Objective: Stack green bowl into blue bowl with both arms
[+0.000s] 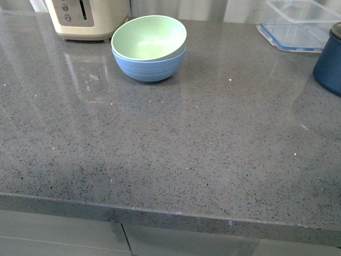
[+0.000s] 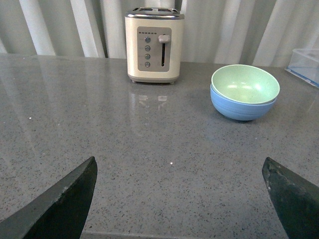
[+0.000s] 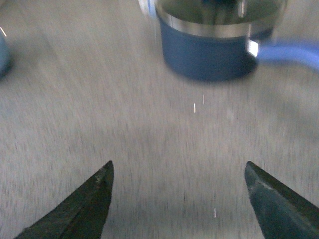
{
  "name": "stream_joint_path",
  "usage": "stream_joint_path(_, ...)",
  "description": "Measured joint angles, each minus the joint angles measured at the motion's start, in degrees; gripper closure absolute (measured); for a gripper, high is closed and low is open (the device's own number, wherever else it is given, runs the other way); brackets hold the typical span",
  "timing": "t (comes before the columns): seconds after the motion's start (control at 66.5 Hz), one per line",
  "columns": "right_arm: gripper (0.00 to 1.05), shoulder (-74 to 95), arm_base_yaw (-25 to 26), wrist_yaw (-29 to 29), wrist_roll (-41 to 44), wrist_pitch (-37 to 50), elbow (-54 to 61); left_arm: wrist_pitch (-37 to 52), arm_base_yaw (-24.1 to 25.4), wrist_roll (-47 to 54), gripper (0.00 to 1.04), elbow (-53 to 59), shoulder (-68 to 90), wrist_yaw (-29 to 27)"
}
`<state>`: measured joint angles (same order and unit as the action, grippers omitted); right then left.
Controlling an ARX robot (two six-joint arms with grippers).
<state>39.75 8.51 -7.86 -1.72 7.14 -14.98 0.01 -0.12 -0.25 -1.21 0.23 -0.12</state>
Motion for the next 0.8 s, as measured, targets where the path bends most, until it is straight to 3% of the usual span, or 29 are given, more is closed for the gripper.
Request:
stream_joint_path(0.075,0.47,-3.1,-1.1,0.9,0.7,14.9,4.9,0.0,0.0,0.0,0.07,0.0,-0.1,0.1)
stream_joint_path(0.12,0.56,-4.7,-1.7,1.6,1.0,18.1,5.9,0.0,0.0,0.0,0.07,0.0,-0.1,0.1)
stream_joint_path(0.181,0.66,-6.4,-2.4,2.1,1.1,18.4,6.8,0.0,0.0,0.0,0.07,0.0,-0.1,0.1)
stream_joint_path(0.256,0.84,-8.9,-6.4,7.4,1.3,17.3,8.9,0.0,0.0,0.0,0.07,0.0,-0.1,0.1)
stream_joint_path(0.361,1.04,-11.4,-8.3,7.5,1.5,15.9,10.3,0.0,0.0,0.0,0.07,0.0,-0.1,0.1)
stream_joint_path(0.797,1.04,-21.2,-8.3,7.8,1.6,11.2,14.5,0.0,0.0,0.0,0.07,0.0,-0.1,0.1)
